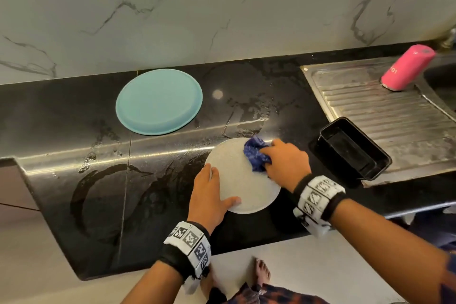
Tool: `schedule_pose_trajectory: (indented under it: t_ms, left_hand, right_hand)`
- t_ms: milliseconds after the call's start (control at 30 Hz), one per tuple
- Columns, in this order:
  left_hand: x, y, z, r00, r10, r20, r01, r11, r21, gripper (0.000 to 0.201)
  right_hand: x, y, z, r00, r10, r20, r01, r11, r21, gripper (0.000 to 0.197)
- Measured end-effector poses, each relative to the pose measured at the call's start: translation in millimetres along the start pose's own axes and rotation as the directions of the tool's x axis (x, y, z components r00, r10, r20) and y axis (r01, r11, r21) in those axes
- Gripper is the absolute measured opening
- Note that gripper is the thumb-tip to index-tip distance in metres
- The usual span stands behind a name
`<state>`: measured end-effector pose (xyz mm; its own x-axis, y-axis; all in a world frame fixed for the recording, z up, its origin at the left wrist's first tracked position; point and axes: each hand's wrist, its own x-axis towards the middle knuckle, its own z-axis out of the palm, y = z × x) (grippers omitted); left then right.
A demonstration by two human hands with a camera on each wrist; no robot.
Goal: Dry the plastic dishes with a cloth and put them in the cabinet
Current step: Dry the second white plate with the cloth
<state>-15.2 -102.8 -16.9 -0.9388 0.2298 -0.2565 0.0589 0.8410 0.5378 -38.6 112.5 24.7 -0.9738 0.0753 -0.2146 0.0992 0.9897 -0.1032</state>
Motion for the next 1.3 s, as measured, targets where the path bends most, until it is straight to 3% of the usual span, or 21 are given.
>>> schedule_pose_trajectory:
  t_ms: [67, 200, 333, 467, 533, 633, 800, 933, 1067, 1133, 1200, 1300]
  left_hand:
    - [-0.1, -0.1, -0.4, 1.0, -0.009, 0.005, 0.009, 1.0, 0.002, 0.106]
    - [0.5, -1.4, -2.2, 1.0, -0.011, 0.005, 0.01, 0.999, 0.032, 0.106]
    - [3.5, -3.8, -2.4, 1.0, -0.006, 0.01, 0.005, 0.997, 0.082, 0.108]
    - [4.3, -3.5, -3.6, 0.999, 0.038, -0.001, -0.037, 0.994, 0.102, 0.105]
    - [4.0, -3.6, -3.8, 0.999, 0.034, 0.016, -0.036, 0.994, 0.103, 0.106]
    - [3.4, -2.8, -3.3, 0.999, 0.03, 0.028, -0.032, 0.996, 0.088, 0.108]
    - [4.3, 0.8, -5.8, 0.999, 0.024, 0.032, -0.026, 0.996, 0.082, 0.105]
    - [6.4, 3.1, -7.7, 0.998, 0.031, 0.05, -0.038, 0.991, 0.126, 0.103]
    - [7.6, 4.9, -8.5, 0.999, 0.039, 0.035, -0.044, 0.986, 0.159, 0.1]
    - [7.2, 5.1, -8.1, 0.998, 0.05, 0.024, -0.053, 0.984, 0.172, 0.097]
    - [7.0, 4.6, -8.5, 0.998, 0.042, 0.036, -0.048, 0.984, 0.173, 0.099]
    - [5.5, 4.4, -9.0, 0.997, 0.013, 0.082, -0.026, 0.987, 0.158, 0.107]
  right_hand:
    - [30.7, -8.5, -2.4, 0.999, 0.032, -0.02, -0.032, 0.999, 0.015, 0.023]
    - [60.9, -48.7, 4.7, 0.998, -0.058, -0.032, 0.058, 0.998, 0.026, 0.022]
    - [40.5, -70.5, 15.8, 0.988, -0.155, -0.026, 0.157, 0.985, 0.072, 0.031]
    - [-5.8, -53.9, 18.8, 0.975, -0.223, 0.011, 0.221, 0.973, 0.071, 0.035]
    - [-26.6, -32.6, 21.2, 0.978, -0.205, 0.036, 0.203, 0.978, 0.052, 0.04]
    - [-32.7, -2.8, 20.8, 0.997, -0.076, 0.018, 0.075, 0.995, 0.061, 0.04]
    - [23.4, -0.8, 6.3, 0.999, 0.049, -0.007, -0.048, 0.993, 0.108, 0.033]
    - [70.1, -38.8, -4.7, 0.993, -0.112, 0.023, 0.109, 0.988, 0.11, 0.028]
    - [77.8, -94.4, -4.1, 0.928, -0.356, 0.112, 0.356, 0.934, 0.019, 0.038]
    - [73.3, -108.4, 0.7, 0.905, -0.408, 0.119, 0.412, 0.911, -0.01, 0.042]
    - [70.9, -104.6, 3.6, 0.92, -0.375, 0.109, 0.375, 0.927, 0.024, 0.04]
    - [67.8, -74.0, -0.1, 0.971, -0.227, 0.07, 0.219, 0.969, 0.114, 0.03]
